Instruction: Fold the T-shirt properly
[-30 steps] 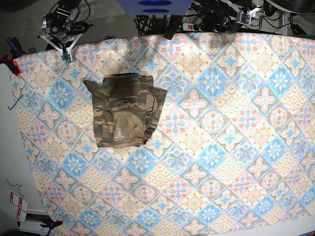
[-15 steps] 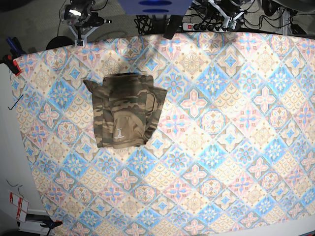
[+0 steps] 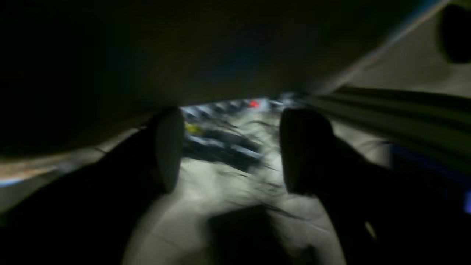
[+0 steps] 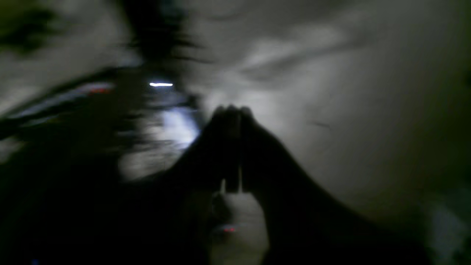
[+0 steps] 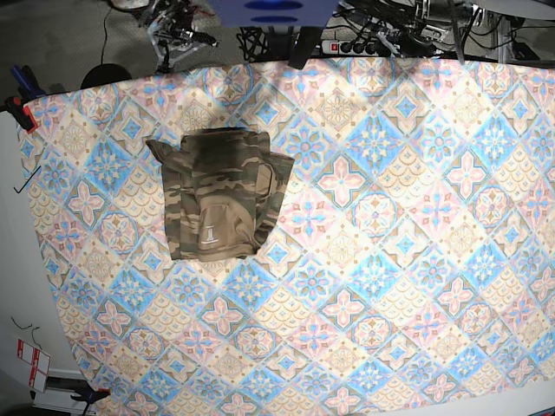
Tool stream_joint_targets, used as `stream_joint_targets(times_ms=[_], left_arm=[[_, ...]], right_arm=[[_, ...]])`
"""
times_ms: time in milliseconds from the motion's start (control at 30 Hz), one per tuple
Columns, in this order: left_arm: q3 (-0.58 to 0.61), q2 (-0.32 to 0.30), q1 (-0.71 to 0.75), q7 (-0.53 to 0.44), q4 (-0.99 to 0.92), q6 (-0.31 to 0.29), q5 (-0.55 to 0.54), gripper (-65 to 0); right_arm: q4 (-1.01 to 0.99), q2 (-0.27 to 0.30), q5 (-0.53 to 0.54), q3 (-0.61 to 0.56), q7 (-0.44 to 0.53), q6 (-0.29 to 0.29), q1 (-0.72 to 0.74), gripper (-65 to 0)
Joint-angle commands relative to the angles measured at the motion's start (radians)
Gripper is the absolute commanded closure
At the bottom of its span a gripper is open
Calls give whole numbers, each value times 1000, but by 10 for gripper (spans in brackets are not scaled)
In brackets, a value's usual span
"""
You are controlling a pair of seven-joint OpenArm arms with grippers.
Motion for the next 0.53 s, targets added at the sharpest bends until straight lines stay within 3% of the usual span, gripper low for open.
stream_joint_targets(times_ms=[0, 67, 500], left_arm=[[1, -11, 13, -7, -5, 26, 28, -406], [-1, -11, 13, -7, -5, 67, 50, -406], [-4, 52, -35, -5, -5, 80, 58, -410]], right_arm=[[-12, 21, -18, 0, 60, -47, 14, -4], [-12, 33, -38, 0, 104, -97, 18, -6], [-12, 24, -43, 0, 112, -98, 17, -6]])
